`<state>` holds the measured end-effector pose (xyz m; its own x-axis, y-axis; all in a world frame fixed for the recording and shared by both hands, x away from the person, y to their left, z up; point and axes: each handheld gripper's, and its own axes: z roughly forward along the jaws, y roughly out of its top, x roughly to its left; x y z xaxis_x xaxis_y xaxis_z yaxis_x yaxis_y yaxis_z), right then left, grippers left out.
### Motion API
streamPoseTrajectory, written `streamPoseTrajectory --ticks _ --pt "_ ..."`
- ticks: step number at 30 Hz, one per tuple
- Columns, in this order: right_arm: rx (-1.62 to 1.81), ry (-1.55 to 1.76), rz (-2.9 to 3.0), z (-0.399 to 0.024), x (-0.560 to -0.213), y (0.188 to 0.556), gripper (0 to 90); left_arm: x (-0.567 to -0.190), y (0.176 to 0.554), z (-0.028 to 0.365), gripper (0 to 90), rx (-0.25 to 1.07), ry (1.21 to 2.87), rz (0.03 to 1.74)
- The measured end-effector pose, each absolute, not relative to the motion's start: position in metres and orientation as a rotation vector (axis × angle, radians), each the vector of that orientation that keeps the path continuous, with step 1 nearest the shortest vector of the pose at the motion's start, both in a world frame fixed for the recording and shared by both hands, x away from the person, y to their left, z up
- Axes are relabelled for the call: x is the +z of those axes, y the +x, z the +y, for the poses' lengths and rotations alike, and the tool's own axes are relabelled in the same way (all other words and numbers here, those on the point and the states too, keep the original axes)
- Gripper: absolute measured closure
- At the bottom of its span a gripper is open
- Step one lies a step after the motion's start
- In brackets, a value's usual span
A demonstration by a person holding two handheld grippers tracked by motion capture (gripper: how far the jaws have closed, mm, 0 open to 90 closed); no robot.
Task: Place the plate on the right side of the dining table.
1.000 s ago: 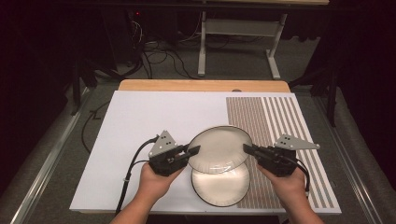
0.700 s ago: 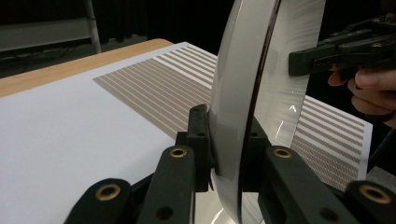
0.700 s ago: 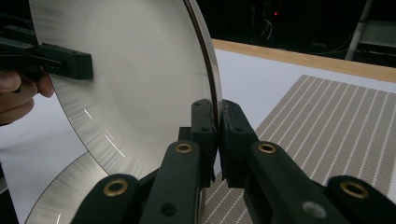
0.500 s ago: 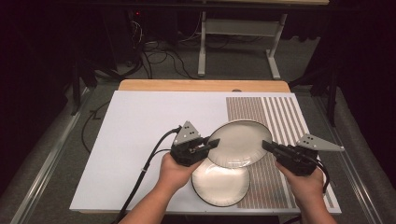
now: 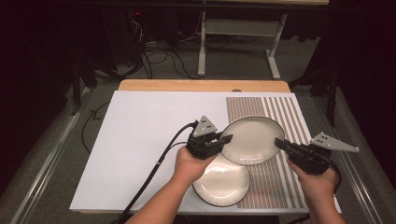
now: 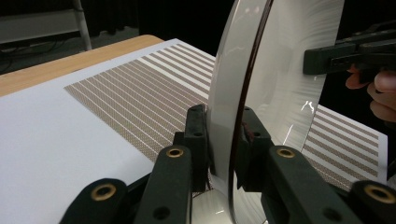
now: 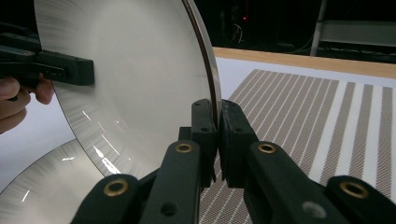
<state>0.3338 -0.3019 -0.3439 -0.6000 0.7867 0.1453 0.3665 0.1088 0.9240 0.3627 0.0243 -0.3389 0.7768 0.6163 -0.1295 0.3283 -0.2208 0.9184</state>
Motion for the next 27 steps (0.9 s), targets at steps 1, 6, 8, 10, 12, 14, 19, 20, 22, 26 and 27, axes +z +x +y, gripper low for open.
streamPoseTrajectory --ticks 1,6,8,10,12,14,19,20,22,26,27 --pt "1.487 1.129 2.006 -0.303 -0.344 0.334 87.6 -0.339 0.364 0.022 77.2 0.315 1.830 0.730" --pt "1.476 1.148 1.979 -0.311 -0.344 0.335 87.7 -0.339 0.371 0.011 76.5 0.309 1.836 0.736" --pt "1.477 1.155 1.964 -0.315 -0.343 0.335 87.7 -0.337 0.374 0.007 76.5 0.304 1.840 0.726" --pt "1.480 1.157 1.946 -0.319 -0.342 0.334 87.7 -0.336 0.377 0.003 76.6 0.304 1.838 0.715" --pt "1.470 1.153 1.933 -0.322 -0.341 0.334 87.8 -0.335 0.380 -0.001 76.4 0.302 1.840 0.712" --pt "1.465 1.159 1.920 -0.326 -0.340 0.334 87.8 -0.334 0.383 -0.007 76.2 0.303 1.846 0.706" --pt "1.451 1.175 1.898 -0.336 -0.342 0.336 87.7 -0.335 0.392 -0.019 76.3 0.288 1.861 0.688" --pt "1.439 1.179 1.895 -0.338 -0.342 0.336 87.7 -0.336 0.394 -0.022 76.2 0.285 1.861 0.687" --pt "1.436 1.186 1.885 -0.342 -0.343 0.337 87.6 -0.337 0.397 -0.026 76.1 0.280 1.862 0.689" --pt "1.445 1.214 1.865 -0.352 -0.347 0.339 87.7 -0.342 0.401 -0.038 75.8 0.279 1.861 0.694" --pt "1.448 1.225 1.864 -0.355 -0.348 0.339 87.7 -0.344 0.402 -0.039 75.7 0.278 1.862 0.695"
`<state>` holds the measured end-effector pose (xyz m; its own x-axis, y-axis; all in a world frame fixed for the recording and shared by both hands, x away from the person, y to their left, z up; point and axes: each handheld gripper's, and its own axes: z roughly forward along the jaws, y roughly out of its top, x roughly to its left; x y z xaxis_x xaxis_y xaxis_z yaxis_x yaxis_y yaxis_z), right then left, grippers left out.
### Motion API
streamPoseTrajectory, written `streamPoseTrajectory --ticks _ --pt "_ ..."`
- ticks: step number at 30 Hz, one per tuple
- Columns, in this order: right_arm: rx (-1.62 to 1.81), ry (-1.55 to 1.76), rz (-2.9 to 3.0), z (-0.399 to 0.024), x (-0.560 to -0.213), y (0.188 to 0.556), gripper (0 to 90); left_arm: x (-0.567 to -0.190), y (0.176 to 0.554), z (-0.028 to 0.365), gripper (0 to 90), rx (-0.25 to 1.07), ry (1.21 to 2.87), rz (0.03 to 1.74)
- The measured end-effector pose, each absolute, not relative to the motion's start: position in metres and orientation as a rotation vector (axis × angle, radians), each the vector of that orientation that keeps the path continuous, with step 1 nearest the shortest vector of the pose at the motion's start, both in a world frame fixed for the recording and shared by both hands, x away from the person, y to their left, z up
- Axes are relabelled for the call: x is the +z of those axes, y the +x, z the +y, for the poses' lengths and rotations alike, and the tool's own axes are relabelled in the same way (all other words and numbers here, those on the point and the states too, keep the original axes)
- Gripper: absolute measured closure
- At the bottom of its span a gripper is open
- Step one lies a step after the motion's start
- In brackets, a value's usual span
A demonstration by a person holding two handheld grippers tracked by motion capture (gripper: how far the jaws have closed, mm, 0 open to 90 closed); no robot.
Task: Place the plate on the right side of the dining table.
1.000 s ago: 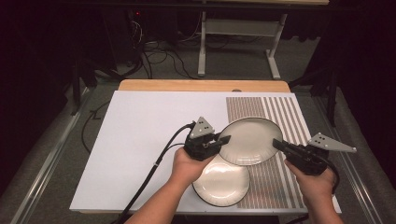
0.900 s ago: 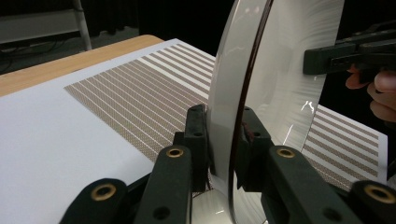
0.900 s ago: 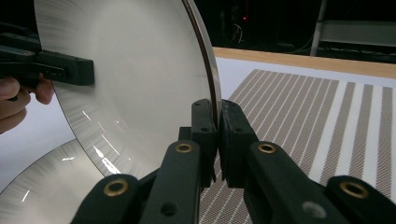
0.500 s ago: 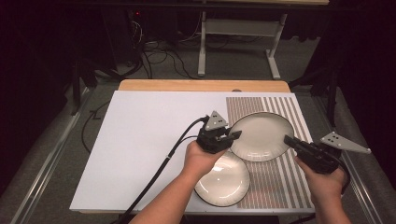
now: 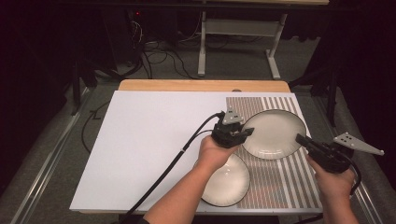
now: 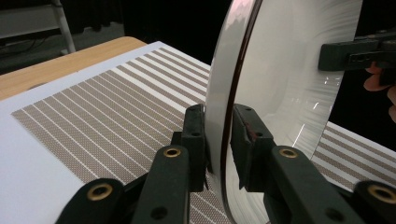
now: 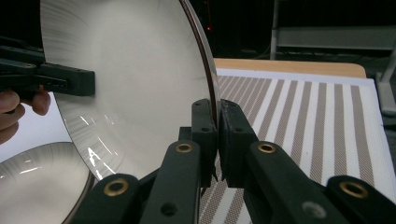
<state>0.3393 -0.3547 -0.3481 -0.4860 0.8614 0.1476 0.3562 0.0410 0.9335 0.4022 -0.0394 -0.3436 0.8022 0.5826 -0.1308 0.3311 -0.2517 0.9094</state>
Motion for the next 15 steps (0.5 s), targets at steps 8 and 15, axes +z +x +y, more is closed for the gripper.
streamPoseTrajectory --ticks 8,15 --pt "1.399 1.280 1.871 -0.363 -0.360 0.343 87.6 -0.359 0.410 -0.052 75.0 0.256 1.882 0.723" --pt "1.372 1.287 1.895 -0.367 -0.367 0.343 87.6 -0.367 0.413 -0.057 74.6 0.241 1.899 0.727"
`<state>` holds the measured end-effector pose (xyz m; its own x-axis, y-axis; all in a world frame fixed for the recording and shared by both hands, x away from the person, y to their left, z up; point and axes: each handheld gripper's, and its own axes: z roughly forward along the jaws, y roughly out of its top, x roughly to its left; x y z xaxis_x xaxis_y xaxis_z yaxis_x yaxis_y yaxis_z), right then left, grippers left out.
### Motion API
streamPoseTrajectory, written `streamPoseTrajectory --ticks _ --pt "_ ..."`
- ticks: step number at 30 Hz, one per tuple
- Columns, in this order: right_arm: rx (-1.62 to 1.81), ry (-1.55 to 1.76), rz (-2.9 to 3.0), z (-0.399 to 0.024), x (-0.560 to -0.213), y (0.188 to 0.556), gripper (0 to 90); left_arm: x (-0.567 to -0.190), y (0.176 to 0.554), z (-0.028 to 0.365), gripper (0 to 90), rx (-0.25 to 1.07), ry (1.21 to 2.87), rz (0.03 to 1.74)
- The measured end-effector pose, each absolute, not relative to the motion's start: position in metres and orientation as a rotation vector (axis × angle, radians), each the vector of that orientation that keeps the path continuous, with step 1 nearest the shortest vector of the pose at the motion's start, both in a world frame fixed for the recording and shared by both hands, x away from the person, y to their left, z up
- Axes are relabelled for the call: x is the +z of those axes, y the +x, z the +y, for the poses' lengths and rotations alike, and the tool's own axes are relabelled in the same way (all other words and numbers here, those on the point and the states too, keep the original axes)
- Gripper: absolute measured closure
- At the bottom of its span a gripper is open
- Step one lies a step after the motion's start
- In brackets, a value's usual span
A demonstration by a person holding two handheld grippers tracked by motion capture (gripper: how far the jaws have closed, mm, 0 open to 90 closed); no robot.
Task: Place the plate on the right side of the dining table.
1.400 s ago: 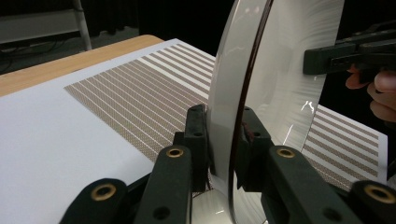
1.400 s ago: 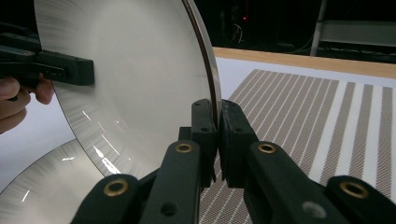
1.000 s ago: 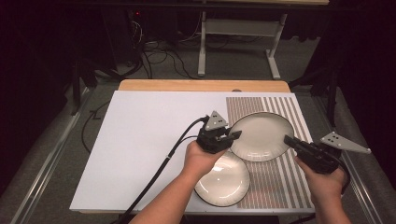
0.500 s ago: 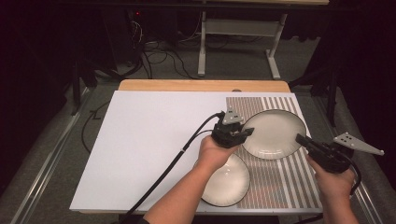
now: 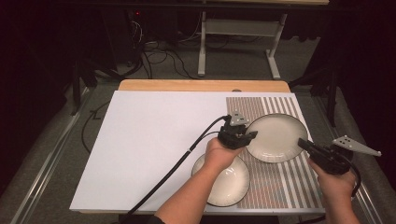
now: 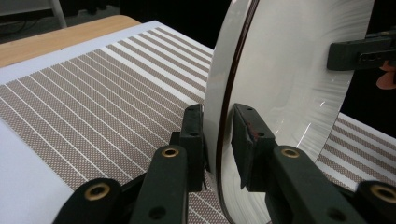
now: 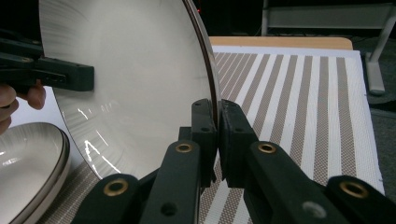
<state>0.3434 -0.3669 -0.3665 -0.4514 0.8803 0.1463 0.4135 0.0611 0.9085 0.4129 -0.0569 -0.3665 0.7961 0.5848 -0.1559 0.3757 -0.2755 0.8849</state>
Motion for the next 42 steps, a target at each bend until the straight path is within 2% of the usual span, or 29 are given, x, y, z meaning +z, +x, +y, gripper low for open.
streamPoseTrajectory --ticks 18,32,34,37,42 --pt "1.300 1.315 1.948 -0.370 -0.385 0.349 87.8 -0.387 0.417 -0.065 73.9 0.226 1.983 0.778" --pt "1.279 1.313 1.957 -0.368 -0.387 0.351 87.7 -0.389 0.416 -0.068 73.1 0.298 2.008 0.784" --pt "1.279 1.311 1.957 -0.368 -0.387 0.351 87.6 -0.388 0.416 -0.068 70.4 0.306 1.998 0.787" --pt "1.275 1.318 1.965 -0.370 -0.388 0.353 87.5 -0.384 0.414 -0.063 60.4 0.335 1.992 0.780" --pt "1.271 1.310 1.961 -0.369 -0.387 0.352 87.4 -0.376 0.405 -0.038 49.3 0.375 1.948 0.769"
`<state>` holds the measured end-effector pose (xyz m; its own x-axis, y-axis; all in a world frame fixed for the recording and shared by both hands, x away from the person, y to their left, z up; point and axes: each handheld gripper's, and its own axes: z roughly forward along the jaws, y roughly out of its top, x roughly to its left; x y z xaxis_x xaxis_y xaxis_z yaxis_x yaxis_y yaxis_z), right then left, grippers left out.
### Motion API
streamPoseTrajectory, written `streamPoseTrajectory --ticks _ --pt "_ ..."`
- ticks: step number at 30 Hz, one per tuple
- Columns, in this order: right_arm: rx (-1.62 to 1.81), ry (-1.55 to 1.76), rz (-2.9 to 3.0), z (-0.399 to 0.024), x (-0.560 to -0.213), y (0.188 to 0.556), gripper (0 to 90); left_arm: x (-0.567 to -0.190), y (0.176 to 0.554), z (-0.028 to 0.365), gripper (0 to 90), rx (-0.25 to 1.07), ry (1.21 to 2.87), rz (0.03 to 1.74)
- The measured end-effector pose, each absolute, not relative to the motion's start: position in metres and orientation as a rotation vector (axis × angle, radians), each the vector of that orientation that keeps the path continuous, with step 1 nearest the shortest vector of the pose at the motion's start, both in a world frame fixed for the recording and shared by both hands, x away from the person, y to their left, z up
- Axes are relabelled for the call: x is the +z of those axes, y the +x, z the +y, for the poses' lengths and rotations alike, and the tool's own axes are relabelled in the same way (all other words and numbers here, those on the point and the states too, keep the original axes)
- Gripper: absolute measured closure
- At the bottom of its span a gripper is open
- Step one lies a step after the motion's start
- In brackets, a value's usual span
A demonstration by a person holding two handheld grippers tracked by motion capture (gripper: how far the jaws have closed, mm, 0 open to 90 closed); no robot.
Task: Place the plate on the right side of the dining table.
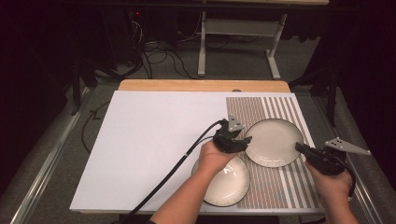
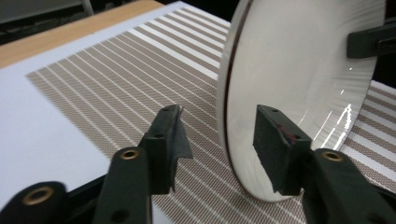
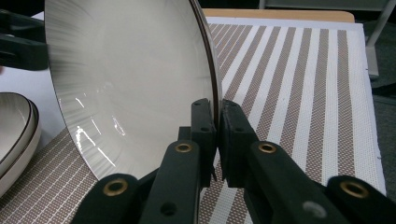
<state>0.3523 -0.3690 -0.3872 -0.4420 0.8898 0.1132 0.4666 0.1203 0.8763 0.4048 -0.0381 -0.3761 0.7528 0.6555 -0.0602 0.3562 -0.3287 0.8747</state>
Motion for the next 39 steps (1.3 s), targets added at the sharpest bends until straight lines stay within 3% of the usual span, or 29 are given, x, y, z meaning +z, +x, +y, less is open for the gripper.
streamPoseTrajectory --ticks 6,11,30,39 --pt "1.255 1.315 1.956 -0.367 -0.387 0.353 87.2 -0.368 0.393 0.009 35.9 0.391 1.887 0.801" --pt "1.245 1.324 1.953 -0.366 -0.387 0.353 86.9 -0.365 0.378 0.048 30.9 0.410 1.871 0.831" --pt "1.224 1.349 1.949 -0.365 -0.387 0.355 86.3 -0.373 0.332 0.148 1.2 0.547 1.747 0.904" --pt "1.215 1.353 1.948 -0.365 -0.387 0.356 86.2 -0.377 0.308 0.179 0.0 0.597 1.701 0.925"
